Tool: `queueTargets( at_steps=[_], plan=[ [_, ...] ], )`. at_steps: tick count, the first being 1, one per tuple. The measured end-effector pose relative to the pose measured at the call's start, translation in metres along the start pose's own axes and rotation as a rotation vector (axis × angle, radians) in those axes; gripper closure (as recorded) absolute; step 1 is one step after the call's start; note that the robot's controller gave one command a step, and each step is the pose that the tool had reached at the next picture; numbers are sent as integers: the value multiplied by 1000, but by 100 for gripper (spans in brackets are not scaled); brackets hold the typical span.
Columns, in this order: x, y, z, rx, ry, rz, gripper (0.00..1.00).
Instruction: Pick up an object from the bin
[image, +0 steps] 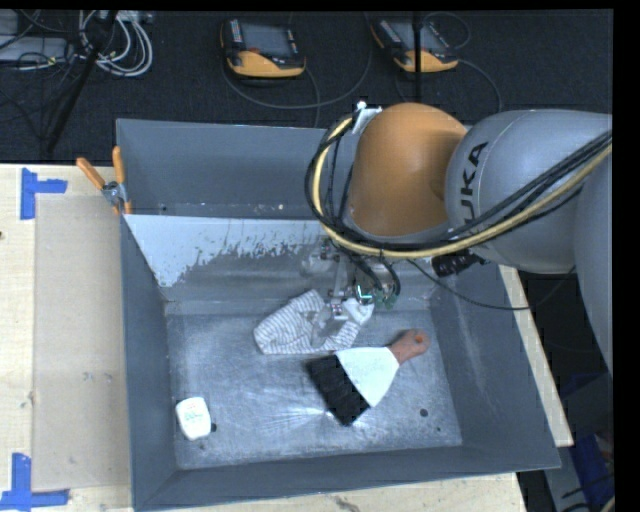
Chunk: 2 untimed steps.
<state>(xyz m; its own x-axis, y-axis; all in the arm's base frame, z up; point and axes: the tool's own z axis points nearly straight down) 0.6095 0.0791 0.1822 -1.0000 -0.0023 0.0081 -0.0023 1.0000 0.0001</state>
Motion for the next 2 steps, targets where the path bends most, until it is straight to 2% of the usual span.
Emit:
queueTargets(
  at_steps=[1, 2],
  plan=[
    [-2, 0, -4, 0, -7, 1, 0],
    [1, 21, 103, -2, -12, -36, 100]
  ],
)
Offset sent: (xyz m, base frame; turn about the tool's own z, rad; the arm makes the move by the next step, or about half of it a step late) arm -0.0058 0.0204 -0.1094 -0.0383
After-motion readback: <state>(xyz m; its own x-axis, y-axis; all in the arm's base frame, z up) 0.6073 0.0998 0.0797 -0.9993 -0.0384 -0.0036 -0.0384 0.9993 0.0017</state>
